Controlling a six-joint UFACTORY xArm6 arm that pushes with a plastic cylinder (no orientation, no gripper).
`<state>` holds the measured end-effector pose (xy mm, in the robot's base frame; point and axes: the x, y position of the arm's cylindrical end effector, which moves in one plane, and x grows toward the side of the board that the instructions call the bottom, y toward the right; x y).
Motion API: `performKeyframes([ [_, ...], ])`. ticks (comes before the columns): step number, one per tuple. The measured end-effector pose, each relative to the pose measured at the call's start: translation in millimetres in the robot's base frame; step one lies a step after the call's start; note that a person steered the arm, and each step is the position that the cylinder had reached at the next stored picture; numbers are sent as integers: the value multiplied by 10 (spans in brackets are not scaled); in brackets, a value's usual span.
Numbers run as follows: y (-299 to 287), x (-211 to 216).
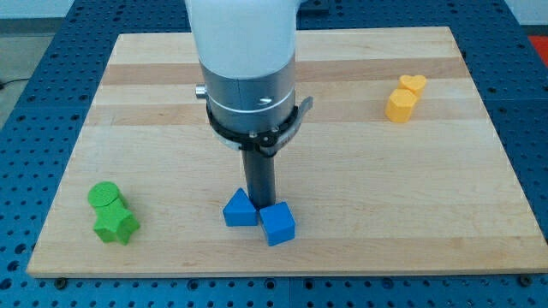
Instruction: Move the green star below the green circle
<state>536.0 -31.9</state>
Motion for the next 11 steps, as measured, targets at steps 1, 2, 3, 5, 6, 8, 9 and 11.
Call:
performKeyframes([
  [1,-283,-154],
  [2,-579,84],
  [3,-579,97],
  [5,-1536,306],
  [6,-1501,486],
  [8,-1220,351],
  [9,-1058,488],
  [11,-558,422],
])
